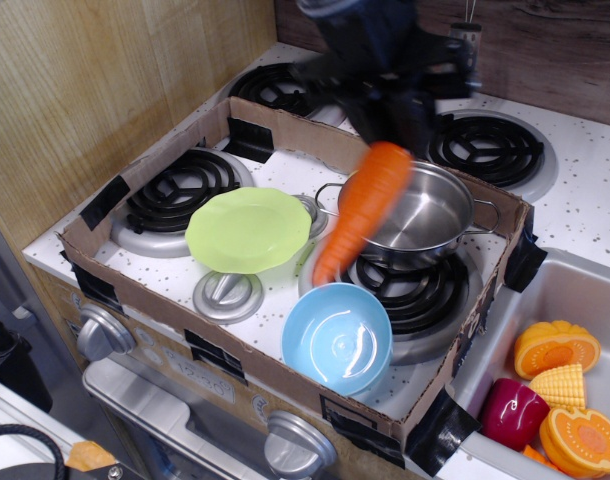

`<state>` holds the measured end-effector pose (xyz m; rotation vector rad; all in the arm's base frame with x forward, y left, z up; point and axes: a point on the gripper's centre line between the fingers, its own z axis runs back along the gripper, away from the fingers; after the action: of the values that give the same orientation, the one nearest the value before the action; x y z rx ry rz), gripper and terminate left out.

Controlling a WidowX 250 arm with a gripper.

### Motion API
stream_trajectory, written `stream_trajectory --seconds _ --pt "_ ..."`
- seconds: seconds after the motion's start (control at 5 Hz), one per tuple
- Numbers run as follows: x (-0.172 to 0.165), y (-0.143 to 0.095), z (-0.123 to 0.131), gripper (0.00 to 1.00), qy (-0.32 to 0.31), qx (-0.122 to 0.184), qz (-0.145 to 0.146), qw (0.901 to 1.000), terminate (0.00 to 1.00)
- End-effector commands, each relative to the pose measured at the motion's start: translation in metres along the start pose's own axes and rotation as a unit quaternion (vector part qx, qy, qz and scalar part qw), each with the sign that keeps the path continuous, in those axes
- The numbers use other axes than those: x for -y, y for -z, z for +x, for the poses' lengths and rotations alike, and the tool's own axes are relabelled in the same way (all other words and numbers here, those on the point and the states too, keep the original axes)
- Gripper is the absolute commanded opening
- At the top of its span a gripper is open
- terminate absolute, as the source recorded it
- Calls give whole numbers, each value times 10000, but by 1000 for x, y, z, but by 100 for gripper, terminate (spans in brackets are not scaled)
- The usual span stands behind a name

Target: Put carrot on plate

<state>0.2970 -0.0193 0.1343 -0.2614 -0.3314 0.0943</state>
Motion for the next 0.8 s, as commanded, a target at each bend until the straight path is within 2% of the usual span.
stream_trajectory --seconds 0.0,0.2,0.4,0.6 --pt "-41 -12 37 0 715 -143 714 9948 0" --pt "-68 -4 38 0 801 -315 854 9926 0" --pt "-79 5 27 0 612 -227 1027 9926 0" --pt "-98 24 9 0 565 -154 1190 9912 0"
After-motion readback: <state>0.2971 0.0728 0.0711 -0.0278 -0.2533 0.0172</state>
